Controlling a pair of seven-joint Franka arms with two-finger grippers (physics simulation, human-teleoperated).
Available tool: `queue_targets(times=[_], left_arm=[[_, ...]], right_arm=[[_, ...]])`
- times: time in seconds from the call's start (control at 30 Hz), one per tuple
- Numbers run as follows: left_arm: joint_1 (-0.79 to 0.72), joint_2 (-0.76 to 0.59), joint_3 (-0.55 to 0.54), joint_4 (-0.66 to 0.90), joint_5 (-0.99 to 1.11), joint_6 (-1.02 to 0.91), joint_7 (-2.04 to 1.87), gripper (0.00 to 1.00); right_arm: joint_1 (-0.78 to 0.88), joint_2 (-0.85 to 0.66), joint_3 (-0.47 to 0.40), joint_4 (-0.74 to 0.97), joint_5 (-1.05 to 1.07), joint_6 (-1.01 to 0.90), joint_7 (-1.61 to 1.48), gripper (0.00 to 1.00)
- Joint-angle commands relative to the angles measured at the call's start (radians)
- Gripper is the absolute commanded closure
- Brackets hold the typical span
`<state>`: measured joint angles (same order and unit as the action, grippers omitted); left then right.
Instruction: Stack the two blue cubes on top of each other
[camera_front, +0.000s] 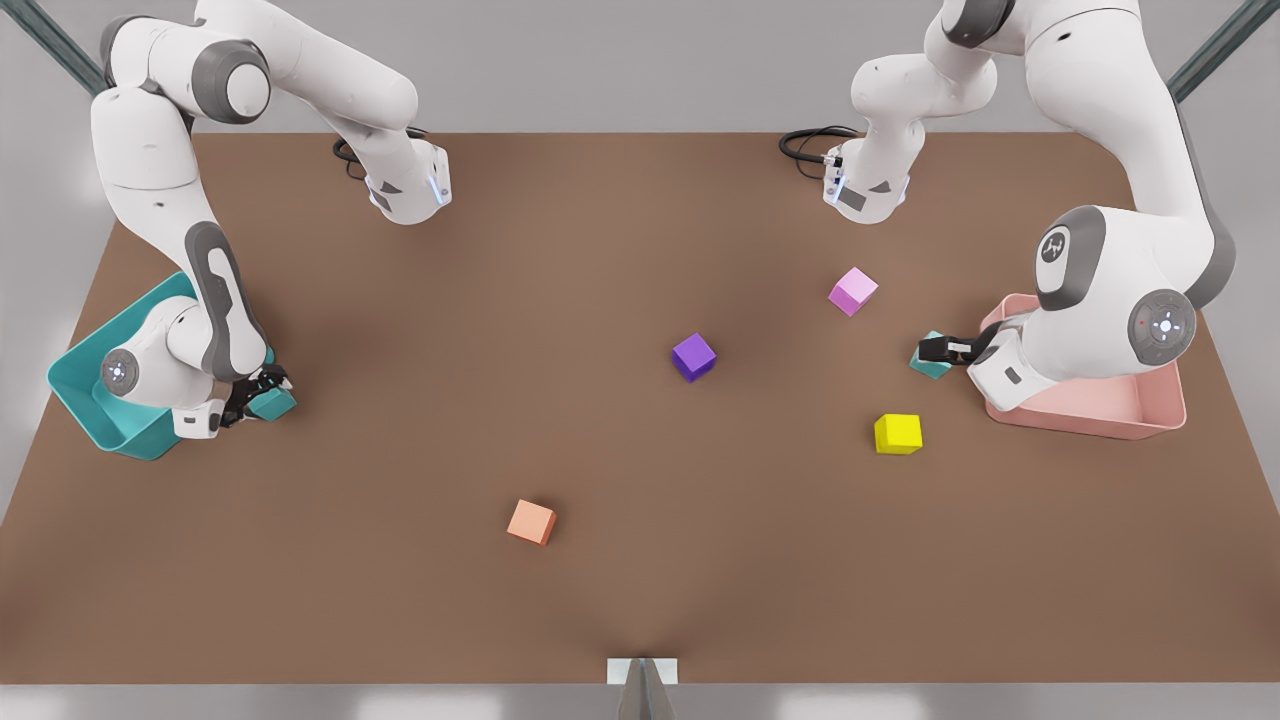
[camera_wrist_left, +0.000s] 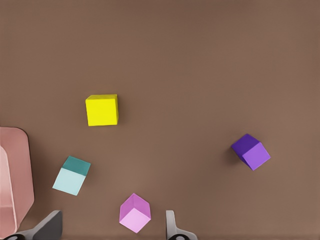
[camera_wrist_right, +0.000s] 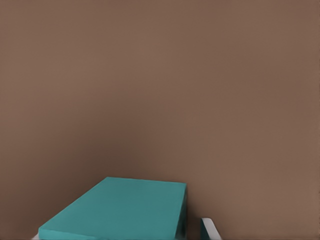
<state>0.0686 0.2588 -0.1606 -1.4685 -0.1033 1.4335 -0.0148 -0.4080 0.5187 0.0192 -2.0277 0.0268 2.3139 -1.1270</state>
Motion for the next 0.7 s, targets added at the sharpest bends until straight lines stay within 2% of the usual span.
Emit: queue_targets(times=[0.0, 0.1, 0.13, 0.33, 0.47, 0.5, 0.53, 0.6, 0.67], left_arm=[[0.0, -0.001, 0.0, 0.0, 0.001, -0.001, -0.001, 0.0], [-0.001, -0.001, 0.0, 0.0, 0.001, -0.001, -0.001, 0.0], [0.0, -0.001, 0.0, 0.0, 0.001, -0.001, -0.001, 0.0], [0.0, -0.001, 0.0, 0.0, 0.011, 0.002, -0.002, 0.0], [0.028, 0.025, 0.001, -0.016, 0.011, 0.005, -0.005, 0.0], [0.002, -0.013, 0.033, -0.131, 0.022, 0.091, -0.007, 0.0], [-0.065, -0.136, 0.139, -0.384, 0.047, 0.315, 0.048, 0.0], [-0.079, -0.144, 0.231, -0.513, 0.047, 0.381, 0.361, 0.0], [-0.073, -0.184, 0.233, -0.685, 0.056, 0.619, 0.494, 0.0]], right_arm=[[0.0, 0.0, 0.001, 0.0, 0.001, 0.004, 0.003, 0.03], [0.0, -0.003, 0.001, 0.0, 0.001, 0.001, 0.003, 0.22], [0.0, -0.003, 0.001, 0.0, 0.001, -0.001, 0.003, 0.25], [0.008, -0.029, 0.002, 0.0, 0.002, -0.021, 0.003, 0.26], [0.072, -0.058, 0.008, 0.0, 0.01, -0.056, 0.019, 0.26], [0.08, -0.062, 0.013, 0.001, 0.01, -0.068, 0.023, 0.26], [0.115, -0.078, 0.016, 0.006, 0.012, -0.087, 0.026, 0.26], [0.208, -0.124, 0.033, 0.009, 0.027, -0.094, 0.067, 0.25], [0.382, -0.129, 0.034, 0.052, 0.08, -0.094, 0.191, 0.25]])
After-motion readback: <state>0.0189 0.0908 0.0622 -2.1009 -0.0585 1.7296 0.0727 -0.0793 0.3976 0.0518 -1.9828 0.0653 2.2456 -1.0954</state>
